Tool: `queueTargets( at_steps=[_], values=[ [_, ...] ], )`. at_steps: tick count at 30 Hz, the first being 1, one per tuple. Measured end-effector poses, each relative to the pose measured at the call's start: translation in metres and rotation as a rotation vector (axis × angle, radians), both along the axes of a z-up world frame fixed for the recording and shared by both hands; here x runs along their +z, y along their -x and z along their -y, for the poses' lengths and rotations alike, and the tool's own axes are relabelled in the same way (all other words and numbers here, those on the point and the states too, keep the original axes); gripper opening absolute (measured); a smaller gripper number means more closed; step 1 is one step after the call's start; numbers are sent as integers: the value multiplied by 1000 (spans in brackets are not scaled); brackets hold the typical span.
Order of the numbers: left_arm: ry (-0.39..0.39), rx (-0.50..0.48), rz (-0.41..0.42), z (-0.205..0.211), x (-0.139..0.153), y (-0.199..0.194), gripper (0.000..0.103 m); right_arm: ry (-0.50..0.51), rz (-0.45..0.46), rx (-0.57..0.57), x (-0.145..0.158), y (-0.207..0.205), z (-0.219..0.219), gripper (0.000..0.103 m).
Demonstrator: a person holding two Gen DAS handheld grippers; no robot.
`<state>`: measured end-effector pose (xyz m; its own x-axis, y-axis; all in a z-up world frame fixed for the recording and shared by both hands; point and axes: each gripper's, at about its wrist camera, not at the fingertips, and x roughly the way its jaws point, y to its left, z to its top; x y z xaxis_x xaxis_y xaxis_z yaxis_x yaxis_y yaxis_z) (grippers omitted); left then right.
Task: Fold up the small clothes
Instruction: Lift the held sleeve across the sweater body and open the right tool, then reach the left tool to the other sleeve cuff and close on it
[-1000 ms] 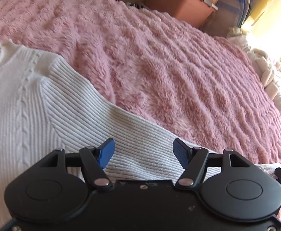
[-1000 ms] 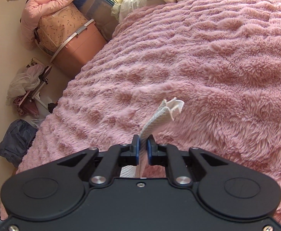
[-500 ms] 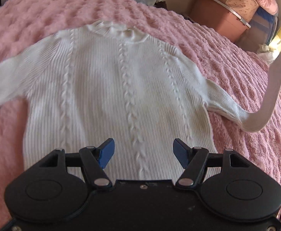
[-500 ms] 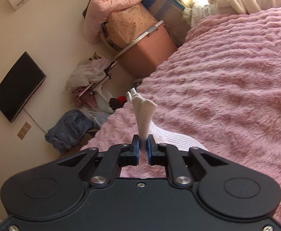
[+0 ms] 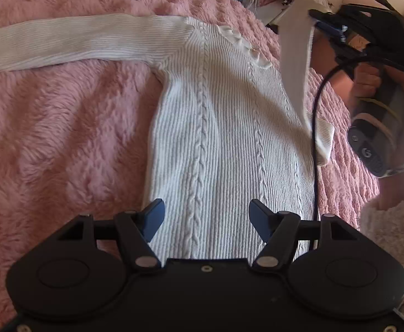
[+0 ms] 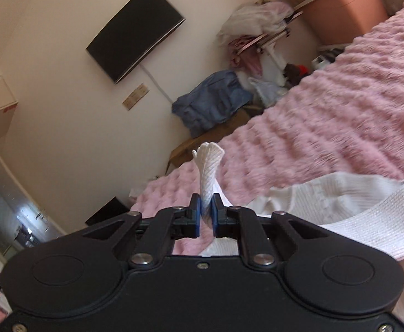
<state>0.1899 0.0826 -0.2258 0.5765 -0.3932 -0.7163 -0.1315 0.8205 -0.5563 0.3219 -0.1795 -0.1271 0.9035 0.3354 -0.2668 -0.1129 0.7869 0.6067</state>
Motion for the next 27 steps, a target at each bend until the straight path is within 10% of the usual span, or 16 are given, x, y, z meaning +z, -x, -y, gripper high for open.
queueTargets(
  at_steps=[15,22,27],
  values=[
    [-44,159,46,-66,23,42,71,134,-273,378,-104,-28,-125,21],
    [-138,147,213,-75,64,-13,71,142,-183,328,-62,-1,-65,33],
    [-123,158,228,-87,58,-91,71,360,-163,145,-43,3,12,41]
  ],
)
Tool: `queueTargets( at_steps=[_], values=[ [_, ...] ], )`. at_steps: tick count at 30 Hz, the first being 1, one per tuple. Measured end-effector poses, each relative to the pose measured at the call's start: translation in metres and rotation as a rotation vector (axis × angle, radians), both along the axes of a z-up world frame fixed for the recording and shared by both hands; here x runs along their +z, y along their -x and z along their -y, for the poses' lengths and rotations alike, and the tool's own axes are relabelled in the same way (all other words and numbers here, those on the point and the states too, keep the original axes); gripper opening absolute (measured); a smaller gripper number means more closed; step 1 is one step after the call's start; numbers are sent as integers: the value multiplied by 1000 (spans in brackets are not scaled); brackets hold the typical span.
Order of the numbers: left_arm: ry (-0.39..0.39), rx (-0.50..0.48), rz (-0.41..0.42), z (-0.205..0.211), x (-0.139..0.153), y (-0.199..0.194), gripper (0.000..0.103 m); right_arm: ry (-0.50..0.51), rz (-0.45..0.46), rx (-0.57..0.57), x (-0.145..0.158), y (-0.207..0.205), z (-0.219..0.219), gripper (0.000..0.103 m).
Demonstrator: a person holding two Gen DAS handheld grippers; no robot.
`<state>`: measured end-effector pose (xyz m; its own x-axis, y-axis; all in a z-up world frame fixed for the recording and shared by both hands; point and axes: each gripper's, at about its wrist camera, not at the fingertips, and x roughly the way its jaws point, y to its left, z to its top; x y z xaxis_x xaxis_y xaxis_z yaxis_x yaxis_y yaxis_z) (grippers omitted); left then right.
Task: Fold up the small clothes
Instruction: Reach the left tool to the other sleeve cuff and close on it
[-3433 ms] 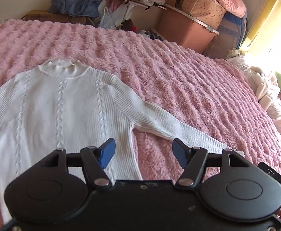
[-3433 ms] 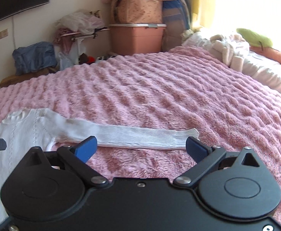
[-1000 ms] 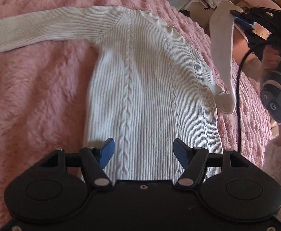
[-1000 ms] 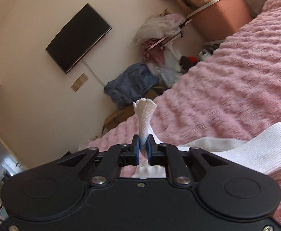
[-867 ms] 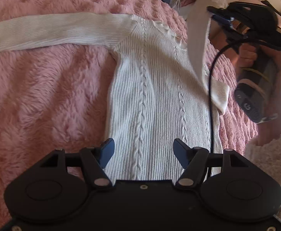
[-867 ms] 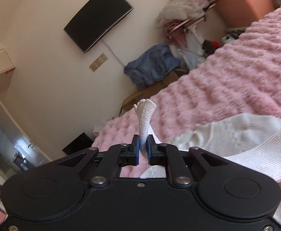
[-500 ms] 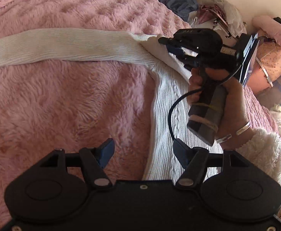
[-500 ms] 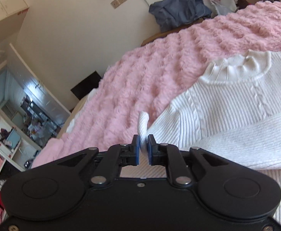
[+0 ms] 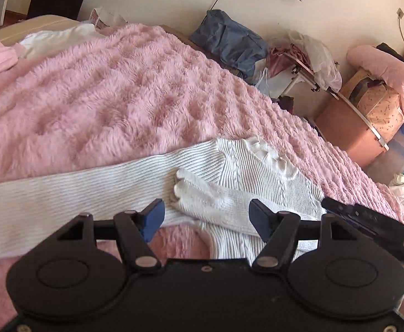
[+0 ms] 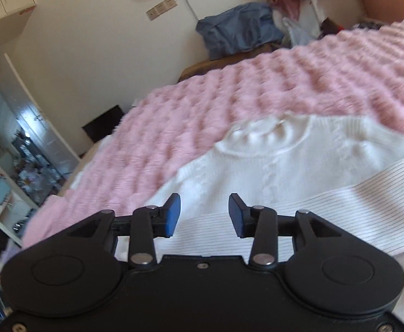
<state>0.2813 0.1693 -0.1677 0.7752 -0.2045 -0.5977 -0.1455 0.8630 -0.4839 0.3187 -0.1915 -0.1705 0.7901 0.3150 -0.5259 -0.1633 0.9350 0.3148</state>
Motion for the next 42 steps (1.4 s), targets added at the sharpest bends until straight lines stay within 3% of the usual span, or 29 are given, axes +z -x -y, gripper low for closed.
queueTargets(
  at_steps=[2,7,15,16,17,18,22,29,32,37,38,40,42],
  values=[
    [0,-2,-33,-2,-10,-24,70,73,-7,-67,-2,3,26,41],
    [41,13,-143,-2,-44,-61,64,113,-56,-164,-11,13,76,41],
    [62,10,-125,6,-61,-79,57,114,-67,-159,-28,15,81,41],
    [65,13,-118,6,-63,-80,53,112,-68,-160,-29,14,81,41],
    [63,16,-114,7,-63,-82,24,106,-71,-162,-30,13,80,41],
    [61,22,-120,6,-65,-84,3,97,-73,-162,-30,12,80,41],
    [119,42,-99,-2,-70,-82,3,102,-81,-175,-32,10,81,43],
    [96,14,89,-8,-36,-66,3,175,-34,-208,-28,8,82,46],
    [65,30,63,-12,-39,-67,3,180,-18,-197,-29,3,79,47],
    [56,53,-45,-23,-76,-71,4,219,-24,-203,-41,-11,73,47],
    [45,64,-58,-24,-81,-70,12,233,-38,-205,-46,-14,72,47],
    [62,65,-52,-26,-84,-64,13,265,-56,-211,-55,-20,71,47],
    [36,123,-9,-28,-73,-51,37,278,-60,-219,-58,-22,72,47]
  ],
)
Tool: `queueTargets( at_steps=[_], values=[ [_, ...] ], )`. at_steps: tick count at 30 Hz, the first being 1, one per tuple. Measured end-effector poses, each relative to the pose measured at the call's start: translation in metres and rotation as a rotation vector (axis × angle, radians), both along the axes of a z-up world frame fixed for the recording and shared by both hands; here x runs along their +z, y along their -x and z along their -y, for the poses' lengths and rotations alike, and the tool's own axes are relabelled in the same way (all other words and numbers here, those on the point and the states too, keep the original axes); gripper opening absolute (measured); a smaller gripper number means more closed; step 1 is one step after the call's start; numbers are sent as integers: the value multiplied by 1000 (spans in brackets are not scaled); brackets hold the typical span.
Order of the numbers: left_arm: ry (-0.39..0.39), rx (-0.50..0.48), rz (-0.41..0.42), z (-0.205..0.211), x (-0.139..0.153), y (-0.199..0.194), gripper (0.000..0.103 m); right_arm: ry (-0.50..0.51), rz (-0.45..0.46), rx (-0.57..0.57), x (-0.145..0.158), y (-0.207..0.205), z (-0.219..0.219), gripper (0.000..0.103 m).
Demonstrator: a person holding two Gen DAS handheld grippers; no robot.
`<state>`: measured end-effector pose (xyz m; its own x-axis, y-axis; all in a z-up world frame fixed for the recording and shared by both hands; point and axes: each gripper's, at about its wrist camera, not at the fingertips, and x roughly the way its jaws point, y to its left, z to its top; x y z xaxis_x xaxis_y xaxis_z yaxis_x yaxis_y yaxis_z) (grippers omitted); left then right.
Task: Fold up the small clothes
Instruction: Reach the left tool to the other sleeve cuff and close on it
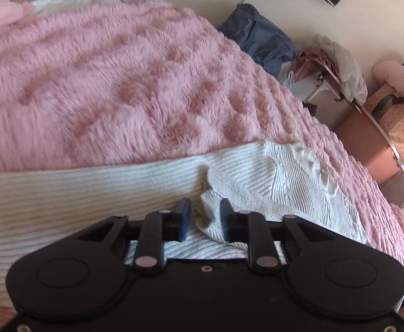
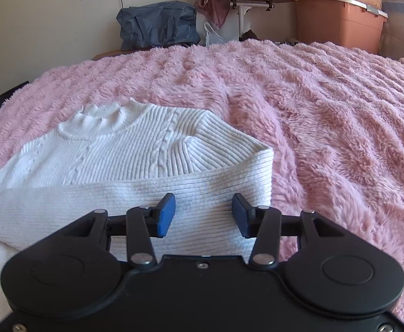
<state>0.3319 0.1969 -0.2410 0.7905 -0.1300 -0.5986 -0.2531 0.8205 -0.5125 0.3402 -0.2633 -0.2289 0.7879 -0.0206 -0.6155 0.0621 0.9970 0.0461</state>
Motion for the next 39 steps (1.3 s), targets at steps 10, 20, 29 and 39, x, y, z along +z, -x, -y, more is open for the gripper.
queueTargets(
  at_steps=[10,20,29,39],
  values=[
    [-84,-124,77,38,27,-24,41,21,56,15,12,12,-10,52],
    [-46,-114,-13,45,-15,-41,43,31,-14,17,-1,4,-2,54],
    [12,79,72,1,48,86,52,-24,77,139,53,27,-57,59],
    [69,654,-29,-78,38,265,57,-56,35,423,54,49,-197,59]
  ],
)
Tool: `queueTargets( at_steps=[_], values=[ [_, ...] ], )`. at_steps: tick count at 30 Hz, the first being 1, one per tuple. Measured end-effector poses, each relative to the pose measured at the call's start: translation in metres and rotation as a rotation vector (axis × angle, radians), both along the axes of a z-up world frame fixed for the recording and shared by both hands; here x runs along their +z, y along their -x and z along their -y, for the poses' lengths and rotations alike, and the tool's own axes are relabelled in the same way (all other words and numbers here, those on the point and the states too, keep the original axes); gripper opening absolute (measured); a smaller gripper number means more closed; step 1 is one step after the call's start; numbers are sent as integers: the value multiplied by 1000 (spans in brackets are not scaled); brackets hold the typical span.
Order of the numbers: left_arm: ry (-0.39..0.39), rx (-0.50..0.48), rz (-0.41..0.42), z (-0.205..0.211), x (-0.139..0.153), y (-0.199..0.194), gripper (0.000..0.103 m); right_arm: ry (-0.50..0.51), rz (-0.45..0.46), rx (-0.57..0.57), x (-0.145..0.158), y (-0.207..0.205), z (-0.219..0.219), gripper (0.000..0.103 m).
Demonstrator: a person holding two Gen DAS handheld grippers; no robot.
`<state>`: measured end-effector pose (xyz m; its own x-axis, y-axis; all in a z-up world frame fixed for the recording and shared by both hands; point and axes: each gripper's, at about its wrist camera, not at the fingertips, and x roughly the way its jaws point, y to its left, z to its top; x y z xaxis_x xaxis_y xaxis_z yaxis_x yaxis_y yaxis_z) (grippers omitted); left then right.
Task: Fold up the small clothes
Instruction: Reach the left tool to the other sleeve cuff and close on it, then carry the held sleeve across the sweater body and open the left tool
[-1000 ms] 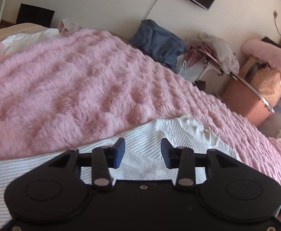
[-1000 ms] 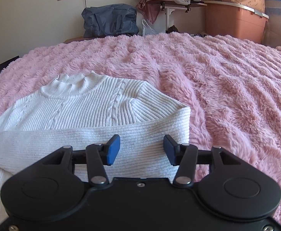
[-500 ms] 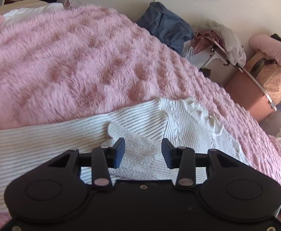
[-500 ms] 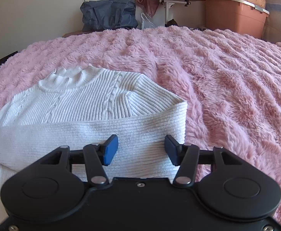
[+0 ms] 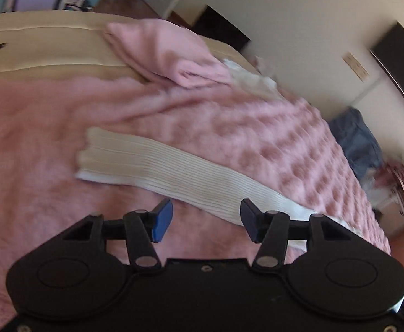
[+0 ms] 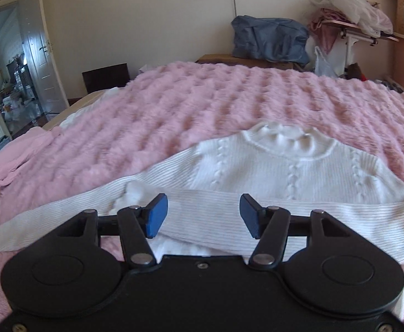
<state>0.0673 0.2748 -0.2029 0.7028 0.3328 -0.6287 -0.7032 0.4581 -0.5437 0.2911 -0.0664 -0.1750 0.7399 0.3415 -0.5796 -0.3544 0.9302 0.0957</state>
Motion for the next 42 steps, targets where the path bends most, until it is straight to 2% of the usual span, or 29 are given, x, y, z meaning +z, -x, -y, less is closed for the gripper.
queueTargets(
  at_steps=[3,7,14,17,19,21,22,25,29,32,37,39,42],
  values=[
    [31,144,0,-19,-15,30,56,9,-17,41,-5,7,-26,60],
    [141,207,20,-36,-40,46,54,46,-19,62,-6,13,-43,61],
    [100,284,65,-43,-46,38,50,104,-14,69,-9,5,-52,63],
    [119,324,74,-49,-53,33,48,107,-24,63,-14,-1,-54,63],
    [127,347,84,-51,-57,32,40,110,-25,56,-19,-4,-56,63],
    [128,369,107,-53,-60,32,8,120,-25,50,-23,-8,-58,63],
    [129,368,120,-53,-61,33,4,122,-26,56,-27,-10,-61,63],
    [108,366,147,-53,-59,36,4,137,-25,62,-35,-13,-68,63],
    [25,333,207,-47,-42,37,3,204,11,7,-43,-15,-76,62],
    [-23,288,271,-44,-27,35,3,213,-15,-3,-51,-21,-75,62],
    [-28,220,366,-42,-8,29,3,220,-22,11,-66,-25,-73,63],
    [-23,183,399,-41,2,23,3,208,-16,13,-65,-23,-71,63],
    [-17,115,456,-36,21,8,3,123,-13,-4,-52,-18,-56,63]
  ],
)
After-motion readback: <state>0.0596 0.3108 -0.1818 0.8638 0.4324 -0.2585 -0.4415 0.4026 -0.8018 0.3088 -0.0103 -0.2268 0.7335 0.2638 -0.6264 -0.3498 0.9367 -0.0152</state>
